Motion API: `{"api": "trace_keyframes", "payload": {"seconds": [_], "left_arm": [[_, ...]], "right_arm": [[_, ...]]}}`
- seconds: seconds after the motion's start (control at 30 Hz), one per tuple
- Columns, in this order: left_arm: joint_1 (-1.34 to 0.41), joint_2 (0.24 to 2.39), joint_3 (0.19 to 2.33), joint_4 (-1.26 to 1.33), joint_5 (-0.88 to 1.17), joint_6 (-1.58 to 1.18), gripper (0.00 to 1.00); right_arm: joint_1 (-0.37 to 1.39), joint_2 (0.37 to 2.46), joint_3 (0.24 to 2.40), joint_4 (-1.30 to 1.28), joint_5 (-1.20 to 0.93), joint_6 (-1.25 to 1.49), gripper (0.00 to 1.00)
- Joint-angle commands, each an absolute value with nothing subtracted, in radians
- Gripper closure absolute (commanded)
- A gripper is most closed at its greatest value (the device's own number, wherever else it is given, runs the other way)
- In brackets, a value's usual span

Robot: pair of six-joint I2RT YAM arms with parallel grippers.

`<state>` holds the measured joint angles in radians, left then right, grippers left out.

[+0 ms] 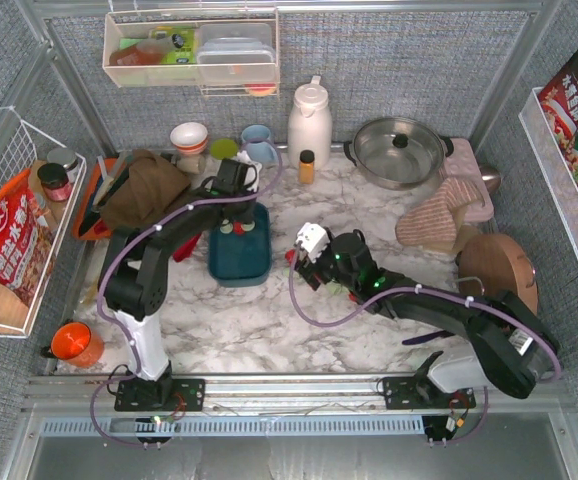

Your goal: Mix the coffee capsules in the storage basket

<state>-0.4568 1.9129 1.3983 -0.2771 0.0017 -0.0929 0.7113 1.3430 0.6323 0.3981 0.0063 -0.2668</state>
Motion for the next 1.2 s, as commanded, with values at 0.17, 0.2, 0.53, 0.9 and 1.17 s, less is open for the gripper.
{"api": "trace_keyframes", "payload": {"seconds": [0.17, 0.2, 0.53, 0.9, 1.17], "left_arm": [[-0.457, 1.948, 1.416, -0.204, -0.079, -0.064, 0.77], [-0.457, 1.952, 1.421, -0.201, -0.086, -0.066, 0.75], [-0.457, 1.980, 1.439, -0.194, -0.063, -0.089, 0.66], [-0.462, 1.983, 1.447, -0.201, -0.060, -0.098, 0.51], [-0.463, 1.980, 1.439, -0.191, -0.069, -0.113, 0.43]], "right_arm": [[0.716, 1.490, 0.697, 0.389, -0.183, -0.367, 0.30], [0.717, 1.509, 0.710, 0.377, -0.190, -0.384, 0.31], [0.719, 1.651, 0.816, 0.266, -0.123, -0.502, 0.37], [0.719, 1.745, 0.882, 0.186, -0.090, -0.544, 0.38], [0.721, 1.765, 0.887, 0.205, -0.096, -0.554, 0.42]]}}
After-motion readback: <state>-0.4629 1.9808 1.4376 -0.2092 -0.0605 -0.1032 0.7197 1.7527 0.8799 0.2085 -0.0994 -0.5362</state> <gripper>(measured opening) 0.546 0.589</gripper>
